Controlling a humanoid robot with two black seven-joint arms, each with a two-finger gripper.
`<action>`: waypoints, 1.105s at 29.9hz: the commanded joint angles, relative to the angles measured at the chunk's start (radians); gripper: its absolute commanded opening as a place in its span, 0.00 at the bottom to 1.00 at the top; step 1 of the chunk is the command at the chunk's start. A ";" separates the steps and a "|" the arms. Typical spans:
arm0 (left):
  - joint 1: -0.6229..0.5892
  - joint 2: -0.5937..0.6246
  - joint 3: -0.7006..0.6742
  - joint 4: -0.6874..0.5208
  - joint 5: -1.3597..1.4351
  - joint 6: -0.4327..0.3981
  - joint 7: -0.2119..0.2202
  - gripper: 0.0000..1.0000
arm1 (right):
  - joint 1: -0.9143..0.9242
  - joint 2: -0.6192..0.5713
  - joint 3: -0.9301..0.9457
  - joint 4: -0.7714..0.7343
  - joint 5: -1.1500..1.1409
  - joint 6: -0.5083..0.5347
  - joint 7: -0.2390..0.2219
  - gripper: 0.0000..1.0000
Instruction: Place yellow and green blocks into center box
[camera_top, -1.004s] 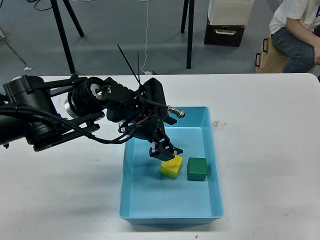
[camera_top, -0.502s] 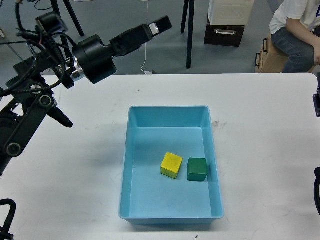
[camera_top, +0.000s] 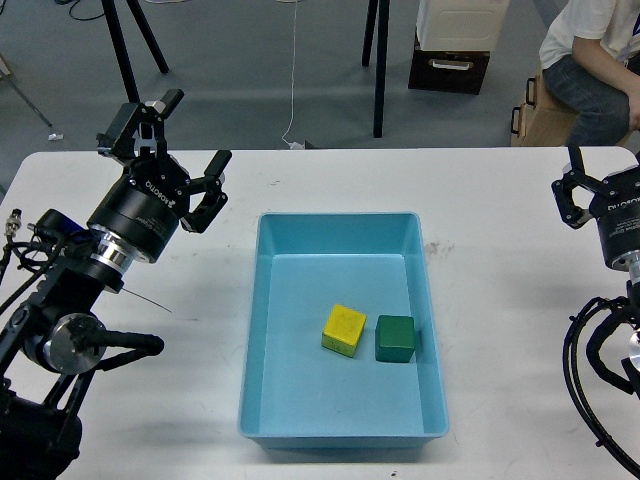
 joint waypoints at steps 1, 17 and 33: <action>0.106 -0.120 -0.076 -0.030 -0.017 0.022 0.018 1.00 | -0.051 -0.001 0.049 0.000 0.199 0.101 -0.039 0.99; 0.351 -0.120 -0.081 -0.115 -0.405 0.045 0.020 1.00 | -0.198 0.094 0.104 0.003 0.408 0.149 -0.146 0.99; 0.399 -0.120 -0.038 -0.111 -0.526 -0.118 0.018 1.00 | -0.223 0.118 0.101 -0.002 0.405 0.289 -0.177 0.99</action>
